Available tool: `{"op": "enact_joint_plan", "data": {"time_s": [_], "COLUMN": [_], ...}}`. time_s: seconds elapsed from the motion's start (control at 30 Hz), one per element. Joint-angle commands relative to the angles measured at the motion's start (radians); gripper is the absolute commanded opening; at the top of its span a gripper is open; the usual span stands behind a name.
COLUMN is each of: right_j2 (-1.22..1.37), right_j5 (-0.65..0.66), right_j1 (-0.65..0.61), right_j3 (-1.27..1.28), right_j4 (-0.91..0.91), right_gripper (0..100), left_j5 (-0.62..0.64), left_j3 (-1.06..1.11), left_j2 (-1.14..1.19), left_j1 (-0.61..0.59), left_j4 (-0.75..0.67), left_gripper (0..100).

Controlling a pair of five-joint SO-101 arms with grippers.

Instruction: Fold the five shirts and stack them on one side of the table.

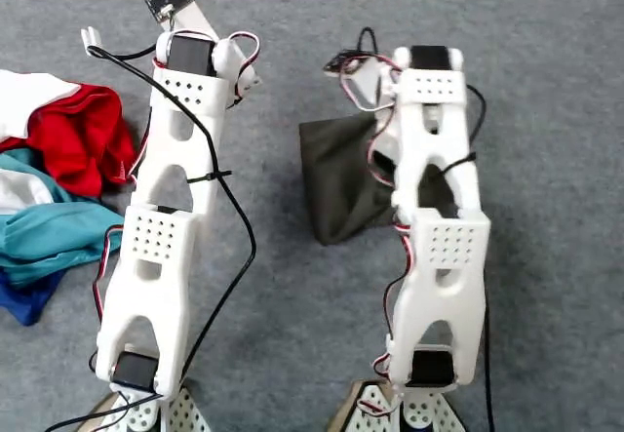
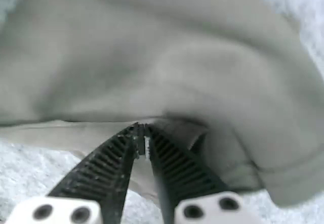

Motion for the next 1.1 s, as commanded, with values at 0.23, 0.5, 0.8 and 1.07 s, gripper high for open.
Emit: {"op": "enact_joint_plan", "data": {"time_s": [0.23, 0.5, 0.8, 1.07], "right_j2": [-0.217, -0.338, -0.507, -0.516], "right_j5": [0.026, 0.025, -0.272, -0.402], "right_j1": [0.189, 0.318, 0.288, 0.168], "right_j3": [0.286, 0.426, 0.246, 0.315], "right_j4": [0.026, 0.020, 0.020, -0.002], "right_gripper": [0.4, 0.4, 0.4, 0.5], "left_j5": [-0.006, -0.006, -0.006, -0.008], "left_j3": [-0.060, -0.060, -0.060, -0.060], "left_j2": [-0.067, -0.067, -0.068, -0.068], "left_j1": [-0.008, -0.005, -0.003, -0.002], "left_j4": [0.009, 0.009, 0.009, 0.009], "left_gripper": [2, 2, 2, 2]}}
